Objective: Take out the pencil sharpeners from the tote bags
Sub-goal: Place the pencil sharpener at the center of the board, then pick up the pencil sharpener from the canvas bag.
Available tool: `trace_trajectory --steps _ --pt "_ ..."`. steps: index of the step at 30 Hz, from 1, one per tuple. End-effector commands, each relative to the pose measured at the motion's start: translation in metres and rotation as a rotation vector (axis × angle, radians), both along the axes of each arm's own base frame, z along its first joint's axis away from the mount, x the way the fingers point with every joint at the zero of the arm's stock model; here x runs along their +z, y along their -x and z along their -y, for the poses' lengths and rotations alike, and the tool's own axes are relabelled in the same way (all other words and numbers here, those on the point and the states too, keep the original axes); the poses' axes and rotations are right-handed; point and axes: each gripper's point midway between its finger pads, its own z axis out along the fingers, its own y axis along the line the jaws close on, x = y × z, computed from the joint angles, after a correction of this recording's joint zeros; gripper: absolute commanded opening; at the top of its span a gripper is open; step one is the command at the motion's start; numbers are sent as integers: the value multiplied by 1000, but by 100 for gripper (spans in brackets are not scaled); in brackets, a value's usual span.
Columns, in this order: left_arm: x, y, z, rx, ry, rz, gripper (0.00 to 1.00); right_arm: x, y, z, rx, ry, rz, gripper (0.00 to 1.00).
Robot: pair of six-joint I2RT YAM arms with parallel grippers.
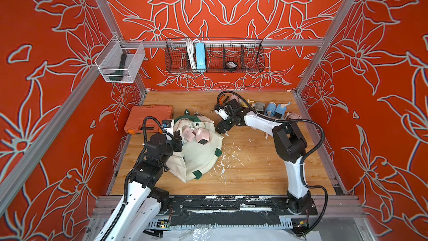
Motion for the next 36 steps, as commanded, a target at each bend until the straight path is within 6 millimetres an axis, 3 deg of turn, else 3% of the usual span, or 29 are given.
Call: trace_trajectory --steps 1,5,8,13,19,22,28,30,36 --pt "4 -2 -1 4 2 27 0 35 5 -1 -24 -64 33 99" --pt "5 -1 -1 4 3 33 0 70 19 7 -85 -144 54 97" --pt "5 -1 -1 1 7 37 0 103 41 11 -115 -271 61 93" --pt "6 -1 1 -9 13 42 0 143 91 15 -138 -458 29 85" --pt "6 -1 2 -13 13 44 0 165 164 -2 15 -455 157 82" --pt "6 -2 3 -18 15 43 0 161 202 -25 147 -462 199 79" --pt "4 -2 4 -22 17 38 0 120 221 -68 216 -366 174 77" --pt "4 -2 4 -21 16 35 0 104 214 -81 211 -309 202 80" --pt "3 -3 3 -18 15 34 0 66 158 -95 33 -91 329 89"
